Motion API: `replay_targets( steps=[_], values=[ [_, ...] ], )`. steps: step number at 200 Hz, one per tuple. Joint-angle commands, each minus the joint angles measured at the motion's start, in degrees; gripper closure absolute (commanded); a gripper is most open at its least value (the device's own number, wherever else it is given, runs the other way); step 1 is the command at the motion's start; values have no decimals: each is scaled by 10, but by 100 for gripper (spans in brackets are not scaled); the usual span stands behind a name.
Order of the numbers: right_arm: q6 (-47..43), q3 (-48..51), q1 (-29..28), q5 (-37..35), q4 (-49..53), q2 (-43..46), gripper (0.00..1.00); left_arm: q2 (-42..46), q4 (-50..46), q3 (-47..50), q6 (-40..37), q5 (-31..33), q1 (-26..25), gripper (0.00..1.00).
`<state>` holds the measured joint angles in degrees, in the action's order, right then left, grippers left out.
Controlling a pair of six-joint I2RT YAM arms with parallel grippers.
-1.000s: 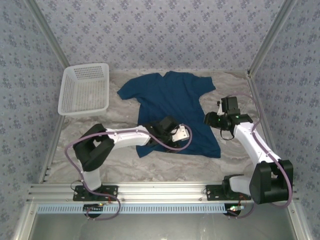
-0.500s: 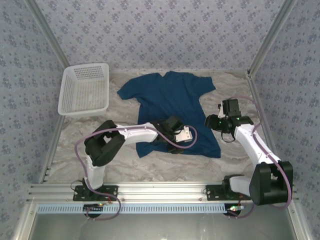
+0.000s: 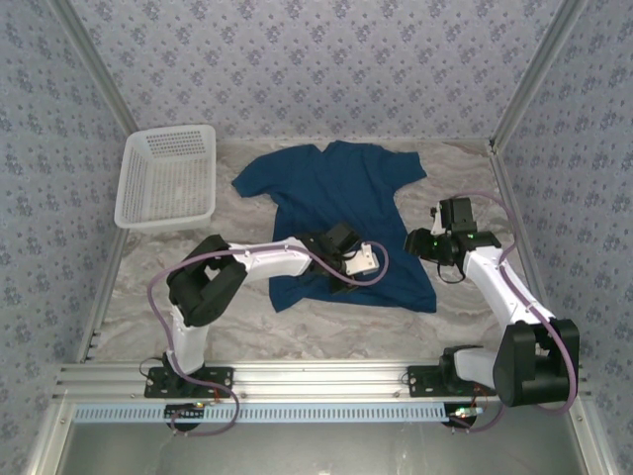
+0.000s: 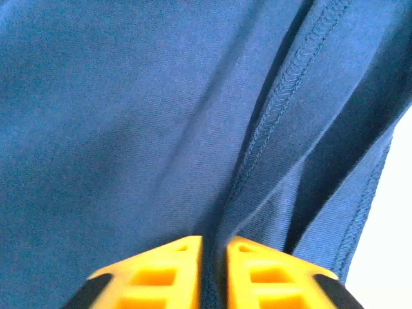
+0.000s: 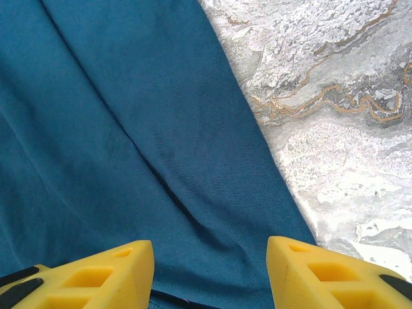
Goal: Fold the inside-out t-shirt
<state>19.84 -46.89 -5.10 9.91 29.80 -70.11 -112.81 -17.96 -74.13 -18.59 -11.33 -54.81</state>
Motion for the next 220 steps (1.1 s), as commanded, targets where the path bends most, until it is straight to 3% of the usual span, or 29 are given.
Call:
replay_targets(
  steps=[1, 22, 59, 85, 106, 131, 156, 171, 220],
  values=[
    [-12, 1, 3, 0, 5, 15, 49, -11, -13, -16, 1, -15, 5, 90],
    [-11, 1, 3, 1, 9, 28, 49, -6, -1, -13, 15, -5, 11, 100],
    [-26, 23, -21, 46, -6, 96, 49, 60, 54, 10, 135, 54, 38, 100],
    [-46, 103, -118, 91, -113, 196, 53, 122, 76, 32, 228, 10, 70, 100],
    [-54, 171, -227, 56, -222, 219, 55, 134, 64, 27, 271, -53, 98, 100],
    [-67, 232, -341, -25, -385, 164, 62, 140, 30, -1, 283, -63, 107, 100],
    [-112, 246, -427, -126, -530, 50, 70, 158, -7, -35, 286, -62, 112, 100],
    [-124, 231, -446, -182, -588, -30, 73, 170, -30, -53, 286, -61, 114, 100],
    [-166, 222, -445, -235, -835, -233, 75, 210, -91, -109, 312, -59, 133, 100]
  ],
)
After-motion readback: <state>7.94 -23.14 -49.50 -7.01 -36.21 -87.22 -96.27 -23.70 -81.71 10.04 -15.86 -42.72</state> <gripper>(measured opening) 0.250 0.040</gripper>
